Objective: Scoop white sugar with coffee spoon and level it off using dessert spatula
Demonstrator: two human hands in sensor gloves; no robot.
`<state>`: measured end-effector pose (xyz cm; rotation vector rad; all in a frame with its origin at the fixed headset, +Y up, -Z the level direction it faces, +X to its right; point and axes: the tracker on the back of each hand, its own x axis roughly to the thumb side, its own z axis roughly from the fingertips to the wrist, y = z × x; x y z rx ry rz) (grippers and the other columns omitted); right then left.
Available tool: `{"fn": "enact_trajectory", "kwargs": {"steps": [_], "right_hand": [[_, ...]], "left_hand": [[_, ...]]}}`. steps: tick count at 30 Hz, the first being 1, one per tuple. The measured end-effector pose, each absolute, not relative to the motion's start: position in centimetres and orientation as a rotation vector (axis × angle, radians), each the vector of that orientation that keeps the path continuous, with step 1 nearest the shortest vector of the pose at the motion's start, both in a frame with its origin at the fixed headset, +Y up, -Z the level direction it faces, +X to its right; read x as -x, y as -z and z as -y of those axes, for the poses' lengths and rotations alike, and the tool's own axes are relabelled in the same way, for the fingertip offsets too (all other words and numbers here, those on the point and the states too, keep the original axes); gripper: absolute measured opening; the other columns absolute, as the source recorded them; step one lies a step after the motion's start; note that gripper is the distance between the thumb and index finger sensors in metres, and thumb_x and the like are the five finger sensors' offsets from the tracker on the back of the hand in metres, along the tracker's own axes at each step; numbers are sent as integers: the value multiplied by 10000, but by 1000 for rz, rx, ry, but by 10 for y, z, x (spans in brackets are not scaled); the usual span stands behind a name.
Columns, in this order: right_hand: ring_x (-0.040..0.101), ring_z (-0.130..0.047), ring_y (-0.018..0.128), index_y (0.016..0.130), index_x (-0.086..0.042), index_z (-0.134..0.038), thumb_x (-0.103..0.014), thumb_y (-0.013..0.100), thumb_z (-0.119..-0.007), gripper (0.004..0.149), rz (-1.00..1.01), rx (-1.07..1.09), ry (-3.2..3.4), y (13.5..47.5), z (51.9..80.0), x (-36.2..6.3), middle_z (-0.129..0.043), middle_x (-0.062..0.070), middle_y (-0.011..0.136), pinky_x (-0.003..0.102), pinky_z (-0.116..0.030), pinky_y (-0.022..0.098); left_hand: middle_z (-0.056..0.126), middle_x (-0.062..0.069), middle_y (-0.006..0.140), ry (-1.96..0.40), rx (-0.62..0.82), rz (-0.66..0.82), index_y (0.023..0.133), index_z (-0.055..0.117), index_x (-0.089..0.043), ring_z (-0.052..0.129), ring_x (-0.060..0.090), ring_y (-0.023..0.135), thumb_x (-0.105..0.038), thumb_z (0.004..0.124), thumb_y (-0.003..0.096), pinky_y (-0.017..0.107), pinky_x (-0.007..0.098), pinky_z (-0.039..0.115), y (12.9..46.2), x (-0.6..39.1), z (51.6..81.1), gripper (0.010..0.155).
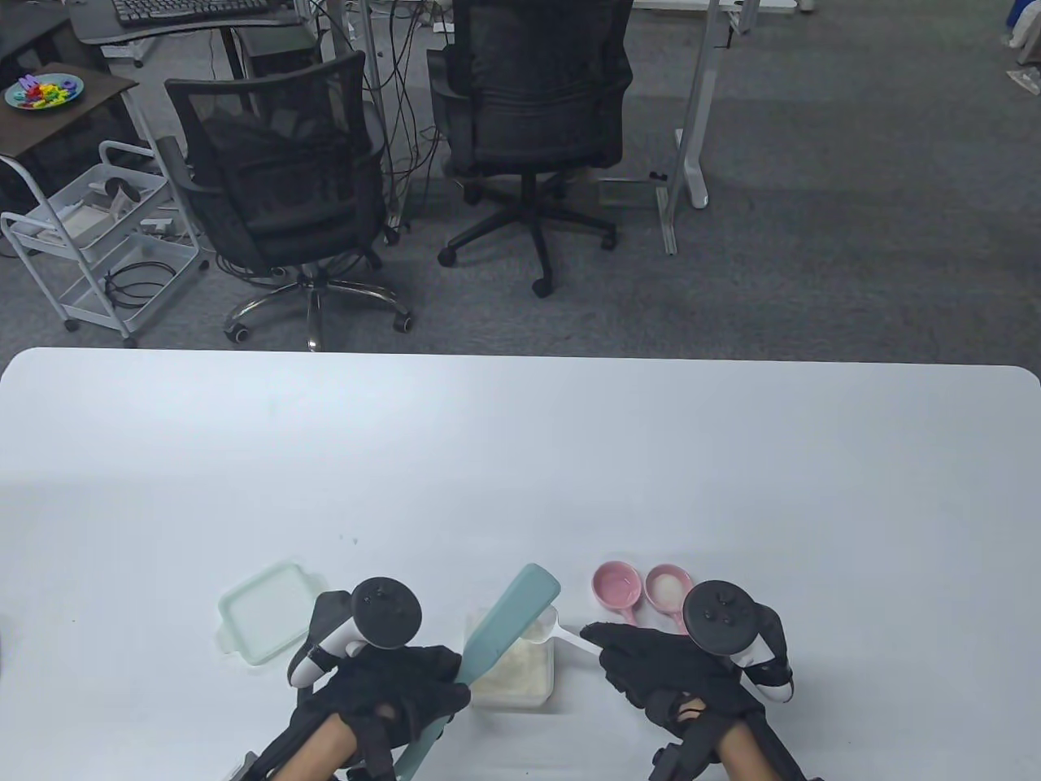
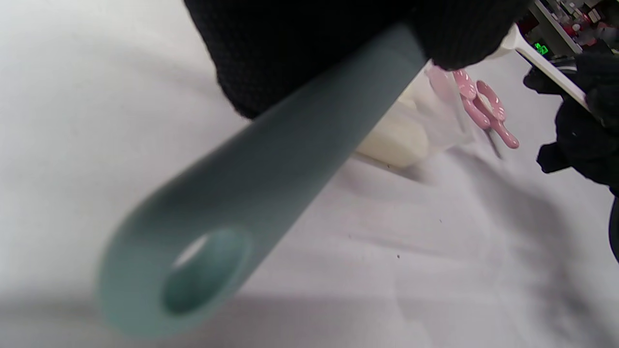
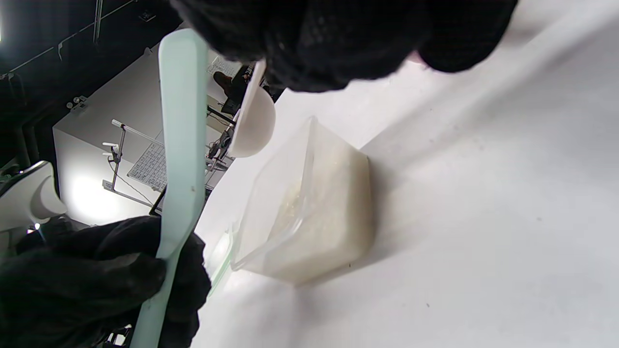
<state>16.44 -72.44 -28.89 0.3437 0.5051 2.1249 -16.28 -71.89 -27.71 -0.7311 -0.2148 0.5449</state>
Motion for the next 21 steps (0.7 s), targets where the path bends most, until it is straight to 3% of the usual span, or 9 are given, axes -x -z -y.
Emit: {"fn": "enact_trajectory", "kwargs": {"steps": [11,21], "right_hand": [[237,-897,384,1026,-65,-704,-252,559,-750,505,-525,-365,-2106,288,726,-161,-916,104,634,556,-719,580],[239,-896,386,1027,-61,-704,-249,560,-746,504,-542,-359,-2100,288,725,-162,-914,105,636,557,-716,582]], "left_hand": [[966,-52,857,-498,762,206,953,801,-279,1130,150,625,-521,817,502,450,246,981,276,159,725,512],[945,-56,887,-463,744,133,972,777,-295,1117,160,660,-539,799,511,478,265,971,286,179,725,522]]}}
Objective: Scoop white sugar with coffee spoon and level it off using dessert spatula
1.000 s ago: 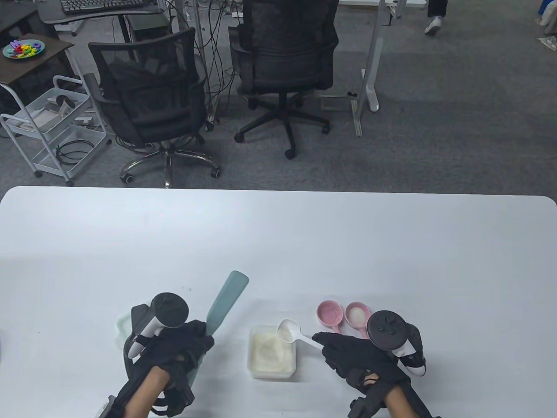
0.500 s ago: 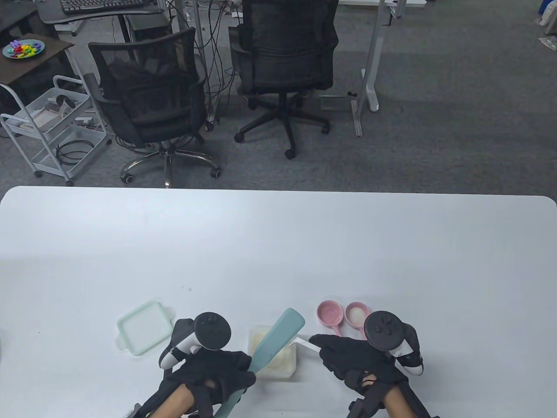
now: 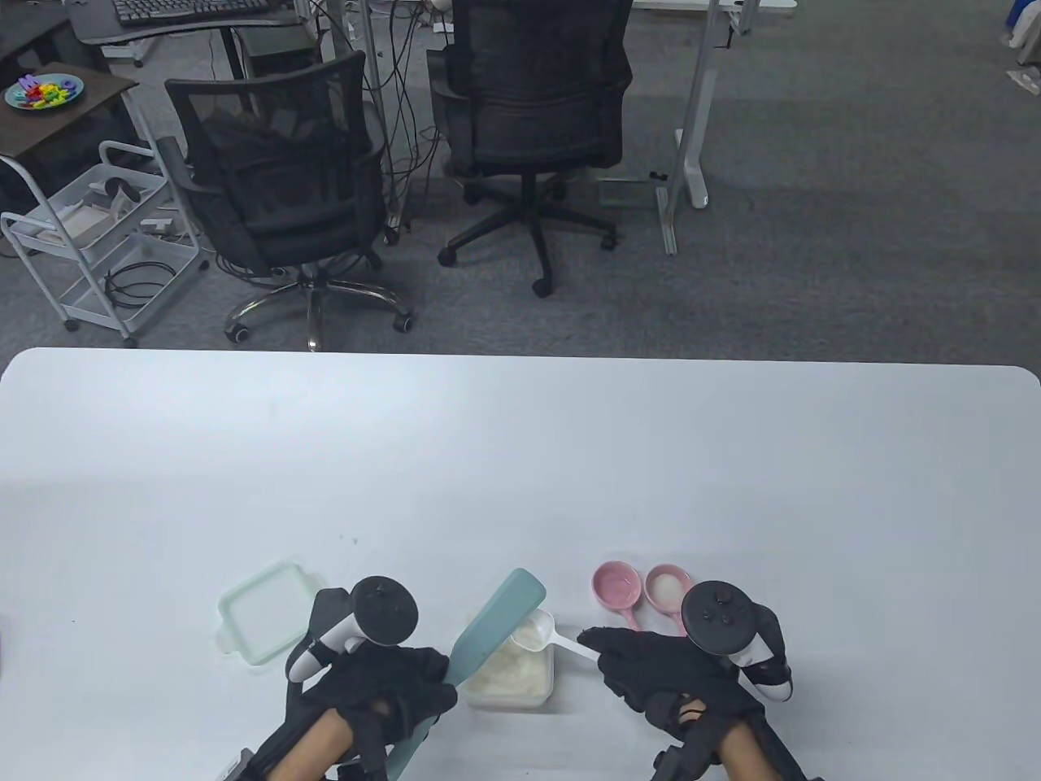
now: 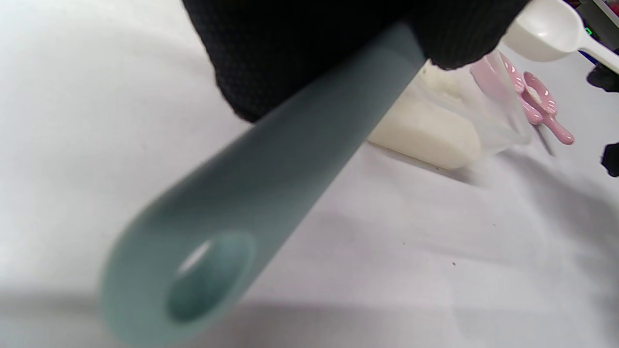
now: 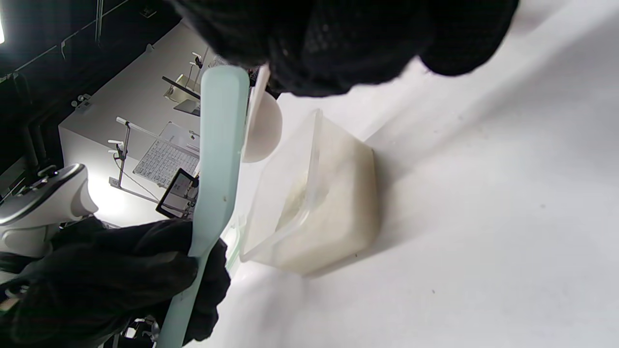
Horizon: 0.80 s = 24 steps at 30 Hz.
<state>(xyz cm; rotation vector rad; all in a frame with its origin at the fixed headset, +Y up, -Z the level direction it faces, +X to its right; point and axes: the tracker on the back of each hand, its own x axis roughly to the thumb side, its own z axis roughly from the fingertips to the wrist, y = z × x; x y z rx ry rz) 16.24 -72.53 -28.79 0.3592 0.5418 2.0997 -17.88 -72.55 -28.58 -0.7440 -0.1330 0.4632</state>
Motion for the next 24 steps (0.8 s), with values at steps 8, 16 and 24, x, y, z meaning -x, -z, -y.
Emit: {"fn": "enact_trajectory", "kwargs": {"steps": [8,16,24], "right_hand": [[238,-897,386,1027,-64,-704,-251,561,-745,504,-559,-352,-2102,288,725,-164,-915,105,637,557,-717,581],[238,-897,386,1028,-64,-705,-252,562,-746,504,-546,-345,-2097,287,721,-168,-915,106,638,556,-717,580],[238,-898,386,1029,-66,-704,-253,563,-746,504,-548,-352,-2111,286,720,-168,-916,106,638,556,-716,580]], "left_hand": [[958,-50,866,-441,725,95,957,796,-281,1123,157,639,-519,814,502,463,254,974,289,186,725,514],[952,-55,864,-349,616,60,952,788,-305,1110,174,636,-547,797,493,462,282,957,287,185,717,519],[957,-33,866,-239,561,71,969,803,-287,1106,178,630,-516,822,510,467,279,952,281,174,711,513]]}}
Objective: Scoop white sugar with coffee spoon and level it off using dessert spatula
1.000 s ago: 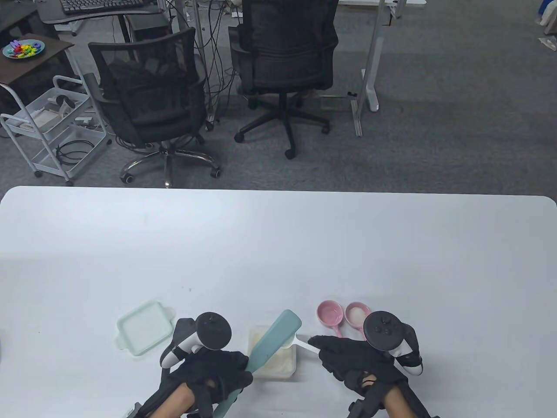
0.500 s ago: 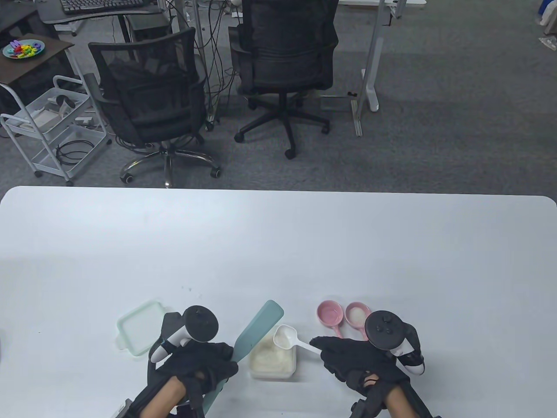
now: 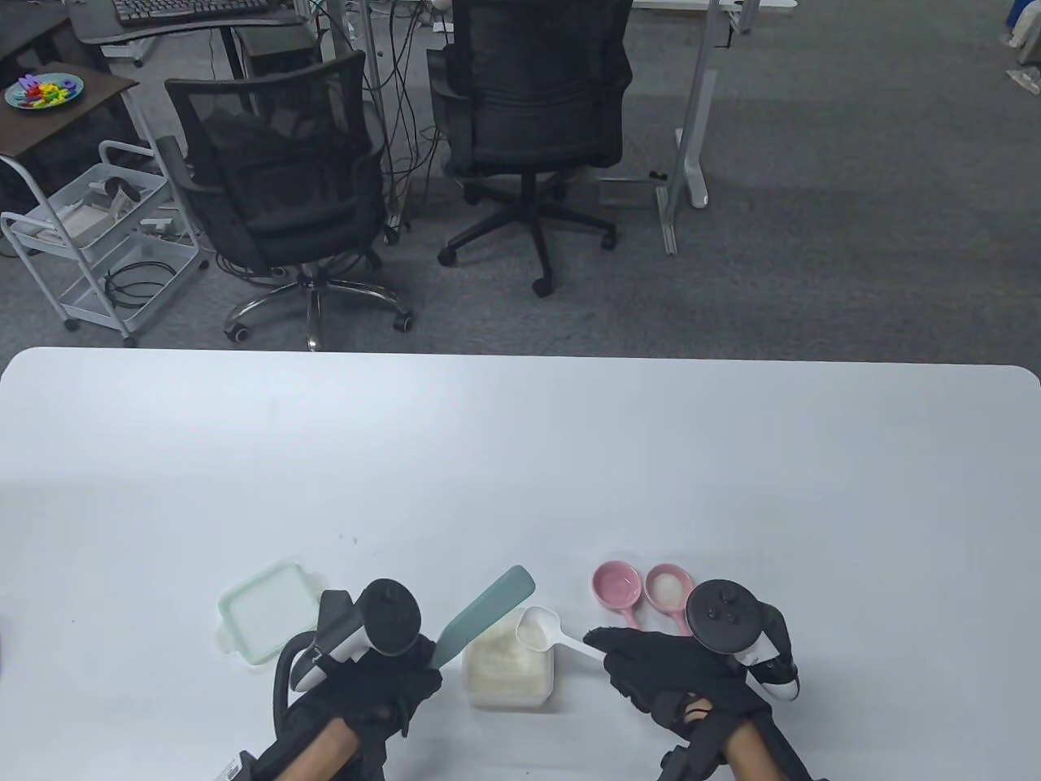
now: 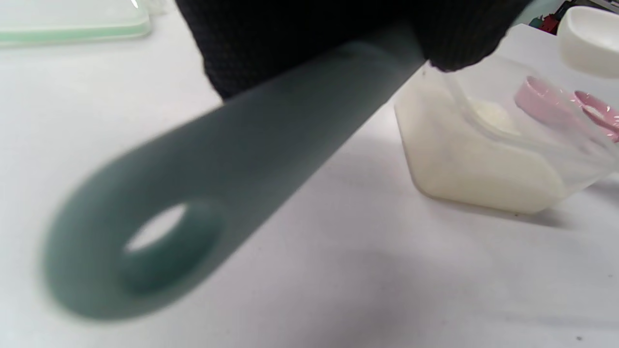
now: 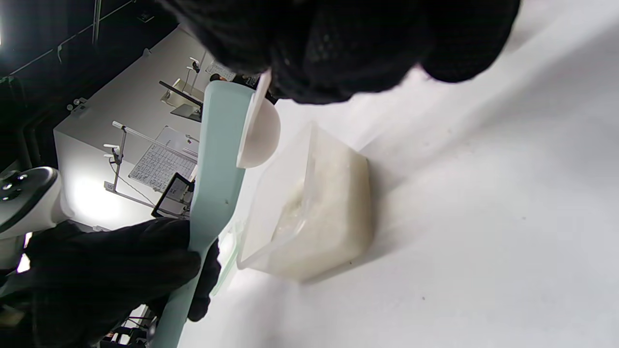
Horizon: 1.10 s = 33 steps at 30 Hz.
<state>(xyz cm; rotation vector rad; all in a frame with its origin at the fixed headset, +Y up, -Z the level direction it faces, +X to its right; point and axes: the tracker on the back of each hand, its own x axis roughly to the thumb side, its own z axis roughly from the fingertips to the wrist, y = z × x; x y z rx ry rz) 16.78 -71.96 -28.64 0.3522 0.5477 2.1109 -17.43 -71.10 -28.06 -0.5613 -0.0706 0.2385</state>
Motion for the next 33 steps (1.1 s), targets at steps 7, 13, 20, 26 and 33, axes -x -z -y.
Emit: {"fn": "enact_trajectory", "kwargs": {"steps": [7,13,20,26,33], "right_hand": [[239,-898,386,1029,-67,-704,-252,562,-747,504,-551,-359,-2104,286,719,-168,-916,106,638,557,-716,580],[239,-897,388,1029,-69,-704,-253,563,-746,503,-542,-355,-2092,286,719,-169,-915,106,640,557,-715,582],[240,-897,390,1031,-71,-702,-253,563,-746,504,-537,-347,-2098,286,719,-170,-915,106,641,557,-714,583],[241,-897,390,1030,-70,-703,-253,563,-746,503,-541,-344,-2102,286,719,-170,-914,106,642,558,-713,582],[241,-897,392,1032,-69,-700,-253,564,-745,505,-552,-345,-2110,286,720,-170,-913,108,644,559,-712,582]], "left_hand": [[964,-44,857,-112,549,70,965,818,-308,1110,167,618,-524,816,503,454,265,955,277,169,711,510],[956,-48,864,-168,489,21,968,808,-308,1105,167,635,-520,815,502,465,267,955,282,178,711,512],[901,-34,909,-25,280,-179,978,792,-281,1070,177,685,-507,820,500,458,248,970,295,194,719,529],[933,-31,872,34,361,-228,953,818,-275,1104,168,629,-520,834,477,418,230,995,305,195,738,536],[884,-11,914,82,413,-227,996,764,-237,1085,170,664,-498,842,499,441,231,989,305,188,748,566]]}}
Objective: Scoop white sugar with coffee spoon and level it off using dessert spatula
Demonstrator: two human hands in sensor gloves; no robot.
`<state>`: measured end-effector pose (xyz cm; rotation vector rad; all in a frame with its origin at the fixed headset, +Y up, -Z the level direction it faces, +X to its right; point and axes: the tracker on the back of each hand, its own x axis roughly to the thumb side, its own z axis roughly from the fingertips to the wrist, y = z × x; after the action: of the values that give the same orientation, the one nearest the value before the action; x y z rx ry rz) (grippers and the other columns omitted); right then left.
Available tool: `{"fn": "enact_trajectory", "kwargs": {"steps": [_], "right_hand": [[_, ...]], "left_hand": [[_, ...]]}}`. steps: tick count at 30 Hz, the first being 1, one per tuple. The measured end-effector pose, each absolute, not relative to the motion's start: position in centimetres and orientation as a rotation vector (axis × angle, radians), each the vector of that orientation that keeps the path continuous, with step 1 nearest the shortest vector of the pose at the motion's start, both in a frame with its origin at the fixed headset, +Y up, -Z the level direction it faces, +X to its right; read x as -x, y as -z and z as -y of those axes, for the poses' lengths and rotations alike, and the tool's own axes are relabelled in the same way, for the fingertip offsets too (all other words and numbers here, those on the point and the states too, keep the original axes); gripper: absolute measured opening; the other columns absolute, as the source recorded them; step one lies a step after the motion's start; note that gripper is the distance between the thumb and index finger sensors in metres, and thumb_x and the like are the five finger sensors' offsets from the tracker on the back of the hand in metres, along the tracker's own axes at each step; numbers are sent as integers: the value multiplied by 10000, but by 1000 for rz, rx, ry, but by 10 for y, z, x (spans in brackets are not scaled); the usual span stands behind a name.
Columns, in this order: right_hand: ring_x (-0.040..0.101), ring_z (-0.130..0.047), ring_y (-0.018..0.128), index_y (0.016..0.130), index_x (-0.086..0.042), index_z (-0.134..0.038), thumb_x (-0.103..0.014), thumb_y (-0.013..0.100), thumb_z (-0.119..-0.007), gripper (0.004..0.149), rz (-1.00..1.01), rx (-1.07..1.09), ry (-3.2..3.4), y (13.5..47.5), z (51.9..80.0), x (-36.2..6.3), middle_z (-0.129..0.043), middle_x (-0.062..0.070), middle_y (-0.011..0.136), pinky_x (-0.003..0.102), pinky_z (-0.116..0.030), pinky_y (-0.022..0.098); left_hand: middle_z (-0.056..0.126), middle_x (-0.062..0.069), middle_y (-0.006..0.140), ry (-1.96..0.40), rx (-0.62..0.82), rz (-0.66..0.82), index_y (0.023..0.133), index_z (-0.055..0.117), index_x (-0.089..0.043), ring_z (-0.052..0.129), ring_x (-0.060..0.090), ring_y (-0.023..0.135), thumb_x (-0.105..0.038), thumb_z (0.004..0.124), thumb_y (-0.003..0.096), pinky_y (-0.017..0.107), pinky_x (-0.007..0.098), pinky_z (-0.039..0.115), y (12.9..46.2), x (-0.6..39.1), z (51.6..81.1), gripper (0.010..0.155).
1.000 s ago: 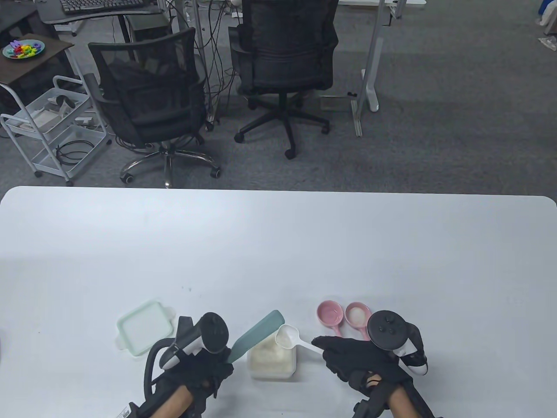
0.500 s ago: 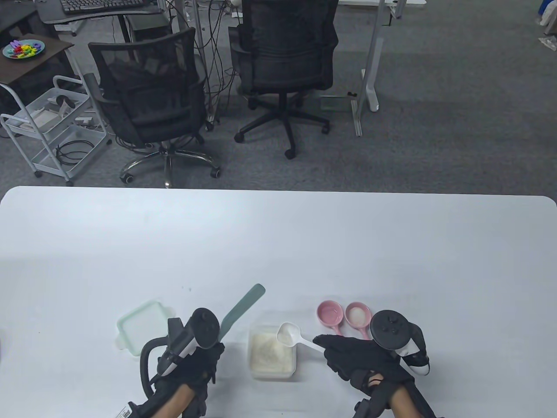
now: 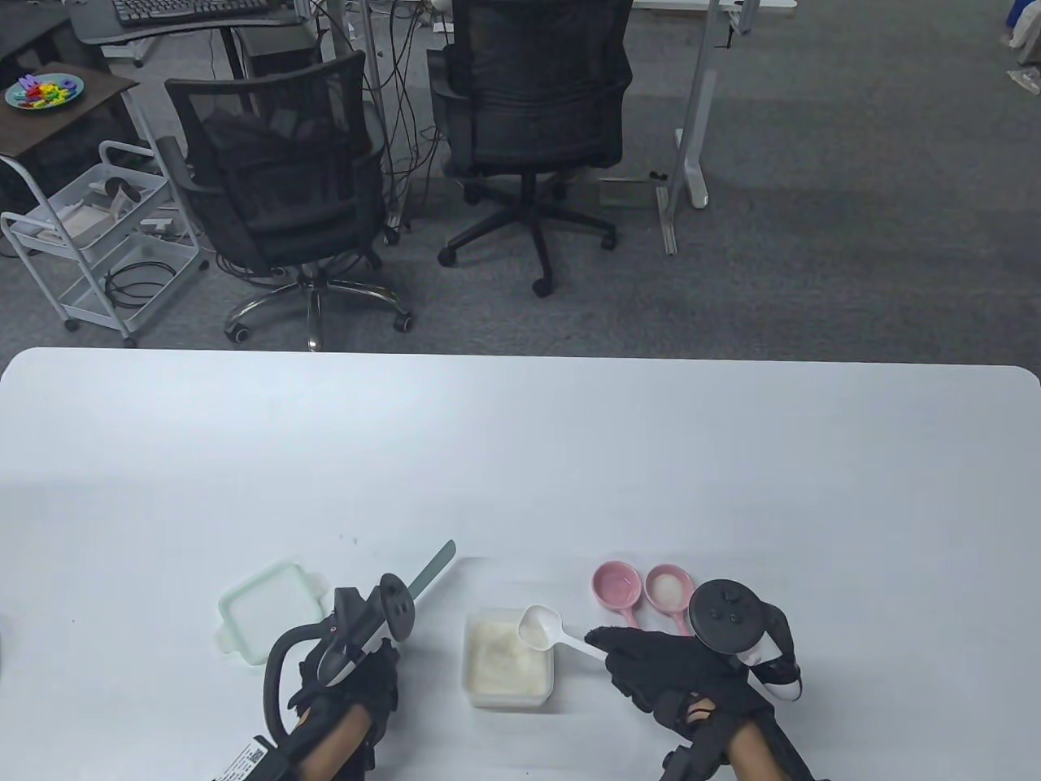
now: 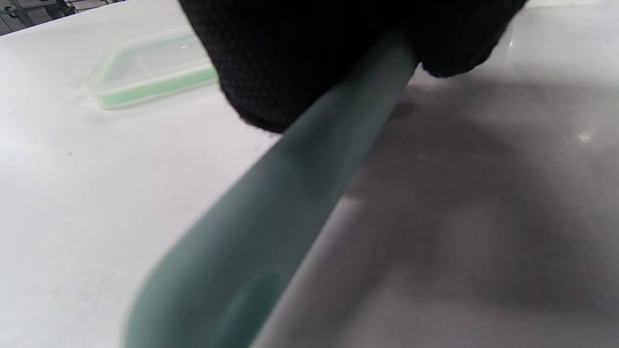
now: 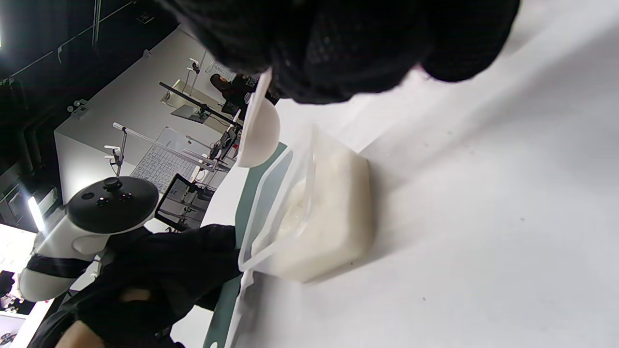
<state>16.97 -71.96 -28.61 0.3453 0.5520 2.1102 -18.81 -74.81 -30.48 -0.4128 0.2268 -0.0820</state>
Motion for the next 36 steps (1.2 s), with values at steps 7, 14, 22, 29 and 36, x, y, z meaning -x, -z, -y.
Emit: {"fn": "enact_trajectory", "kwargs": {"steps": [7,14,22,29,36], "right_hand": [[242,-897,395,1033,-71,-698,-253,564,-743,505,-557,-351,-2114,286,720,-169,-911,109,648,558,-710,585],[243,-896,398,1035,-75,-697,-253,564,-744,505,-559,-357,-2112,286,721,-168,-911,109,650,560,-709,585],[245,-896,401,1035,-80,-699,-251,563,-747,505,-578,-353,-2099,286,722,-168,-909,112,655,560,-708,587],[250,-897,411,1038,-89,-695,-245,557,-762,510,-496,-284,-2030,290,718,-183,-905,119,669,564,-706,590],[254,-896,419,1043,-99,-692,-240,559,-762,509,-359,4,-1998,296,716,-236,-899,126,681,570,-702,591]], "left_hand": [[862,-10,928,104,427,-240,1006,738,-237,1071,171,673,-492,833,505,448,228,980,303,187,751,570],[690,24,1090,139,297,-256,1113,435,-331,924,277,888,-672,709,473,620,380,860,296,184,740,775],[130,47,1233,15,71,-107,1128,138,-360,266,436,1173,-770,568,434,811,663,371,285,177,719,913],[69,39,1234,25,62,-58,1130,147,-393,157,457,1170,-782,563,410,790,706,290,283,172,718,918],[47,48,1226,34,82,-61,1131,136,-380,130,458,1164,-774,568,422,791,704,275,283,172,718,919]]}}
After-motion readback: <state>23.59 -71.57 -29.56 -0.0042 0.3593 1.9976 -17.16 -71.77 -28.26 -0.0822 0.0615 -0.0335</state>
